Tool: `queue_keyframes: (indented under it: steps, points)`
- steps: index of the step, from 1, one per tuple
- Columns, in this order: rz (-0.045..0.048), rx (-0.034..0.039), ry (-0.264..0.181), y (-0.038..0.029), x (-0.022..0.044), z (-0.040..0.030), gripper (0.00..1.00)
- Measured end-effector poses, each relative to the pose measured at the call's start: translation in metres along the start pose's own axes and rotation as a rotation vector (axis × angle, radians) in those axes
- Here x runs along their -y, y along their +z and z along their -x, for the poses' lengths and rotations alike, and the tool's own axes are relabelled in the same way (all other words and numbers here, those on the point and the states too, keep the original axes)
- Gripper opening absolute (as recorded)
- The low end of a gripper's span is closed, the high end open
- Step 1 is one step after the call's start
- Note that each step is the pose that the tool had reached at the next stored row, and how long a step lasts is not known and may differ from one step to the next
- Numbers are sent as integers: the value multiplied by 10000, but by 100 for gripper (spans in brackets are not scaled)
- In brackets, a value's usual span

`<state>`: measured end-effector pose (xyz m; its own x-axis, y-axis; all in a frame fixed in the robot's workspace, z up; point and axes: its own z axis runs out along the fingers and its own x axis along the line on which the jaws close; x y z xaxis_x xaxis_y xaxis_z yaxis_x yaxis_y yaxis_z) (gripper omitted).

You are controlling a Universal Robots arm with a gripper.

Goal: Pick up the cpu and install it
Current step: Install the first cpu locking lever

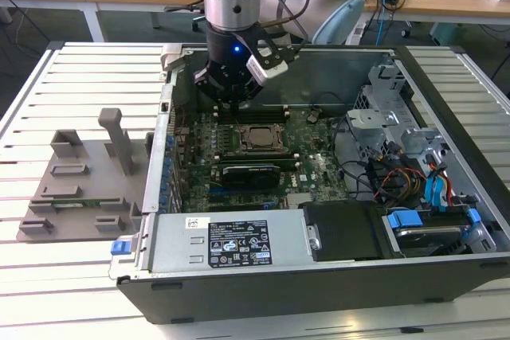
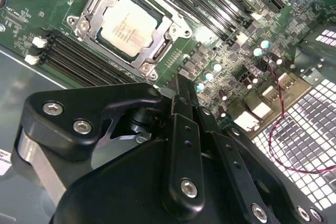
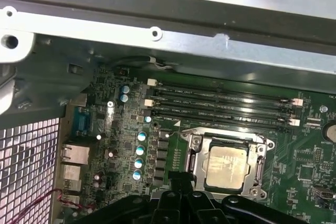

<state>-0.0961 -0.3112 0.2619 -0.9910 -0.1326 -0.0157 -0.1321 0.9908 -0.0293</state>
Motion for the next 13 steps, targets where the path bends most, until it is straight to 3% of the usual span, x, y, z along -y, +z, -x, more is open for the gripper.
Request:
queue_keyframes:
  steps: [13]
  points:
    - [0, -1, 0, -1, -12, -91, 11]
